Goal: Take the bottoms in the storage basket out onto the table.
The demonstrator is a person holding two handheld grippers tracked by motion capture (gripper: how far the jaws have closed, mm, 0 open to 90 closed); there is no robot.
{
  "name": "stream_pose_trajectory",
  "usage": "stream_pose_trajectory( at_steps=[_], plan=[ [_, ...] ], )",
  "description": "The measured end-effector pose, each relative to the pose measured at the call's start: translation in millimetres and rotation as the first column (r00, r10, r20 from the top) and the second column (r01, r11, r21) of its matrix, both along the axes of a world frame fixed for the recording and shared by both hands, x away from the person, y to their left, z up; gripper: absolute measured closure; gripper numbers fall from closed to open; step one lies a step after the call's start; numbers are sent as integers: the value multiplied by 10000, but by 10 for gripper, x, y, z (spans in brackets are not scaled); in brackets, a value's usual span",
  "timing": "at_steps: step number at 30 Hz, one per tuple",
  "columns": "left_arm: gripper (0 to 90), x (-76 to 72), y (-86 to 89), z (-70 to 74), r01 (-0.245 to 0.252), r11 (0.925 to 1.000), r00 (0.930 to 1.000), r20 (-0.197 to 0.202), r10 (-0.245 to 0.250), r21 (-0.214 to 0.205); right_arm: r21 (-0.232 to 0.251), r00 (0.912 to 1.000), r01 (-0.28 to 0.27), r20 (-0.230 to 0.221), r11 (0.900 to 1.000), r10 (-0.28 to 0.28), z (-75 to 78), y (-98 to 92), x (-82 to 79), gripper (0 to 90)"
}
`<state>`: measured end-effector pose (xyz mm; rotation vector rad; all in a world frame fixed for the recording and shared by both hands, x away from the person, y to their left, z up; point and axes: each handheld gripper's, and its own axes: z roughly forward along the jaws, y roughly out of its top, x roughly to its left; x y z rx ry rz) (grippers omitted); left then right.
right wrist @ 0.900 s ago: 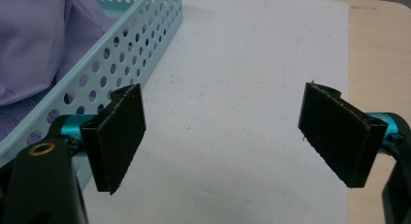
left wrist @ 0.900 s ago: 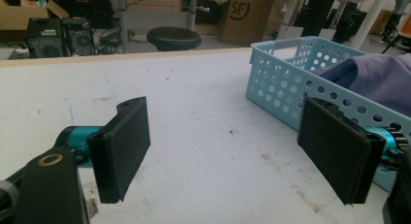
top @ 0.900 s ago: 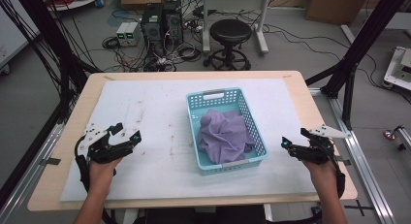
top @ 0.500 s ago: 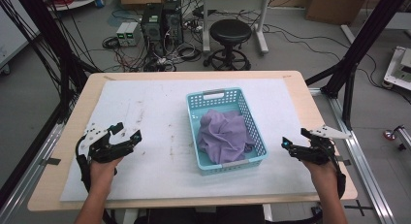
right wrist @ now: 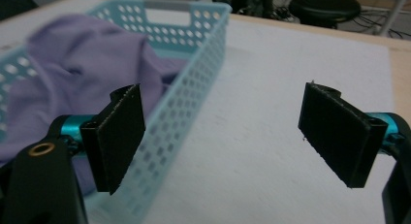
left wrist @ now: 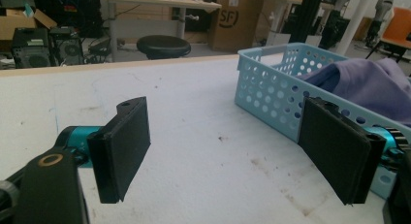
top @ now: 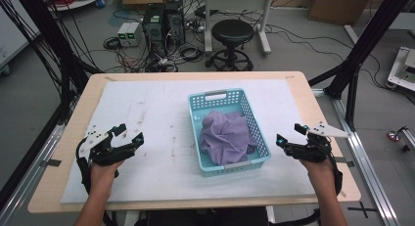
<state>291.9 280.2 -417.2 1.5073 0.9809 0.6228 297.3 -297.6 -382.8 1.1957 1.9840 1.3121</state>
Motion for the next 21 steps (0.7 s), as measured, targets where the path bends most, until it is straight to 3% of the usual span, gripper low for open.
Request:
stream_pose_trajectory(
  at_steps=[2,8,9,10,15,21],
  plan=[
    [204,-3,3,0,46,10000,10000,0,-46,-17,193,9991,-401,107,9990,399,89,100,-18,170],
    [203,2,5,-14,184,9998,9996,-230,-182,59,125,9902,-1384,227,9903,1381,238,393,-28,170],
    [203,3,5,-12,175,9998,9995,-263,-176,-49,74,9846,-1743,172,9847,1741,279,517,-9,170],
    [202,3,5,-12,175,9998,9995,-263,-176,-49,74,9846,-1743,172,9847,1741,279,517,-9,170],
    [200,8,29,-12,64,9995,9993,-354,-76,-315,-269,9665,-2558,-268,9664,2551,335,838,161,170],
    [200,-9,52,-18,20,9993,9994,-350,-33,-367,-742,9545,-2907,-911,9539,2838,348,1088,374,171]
  ],
)
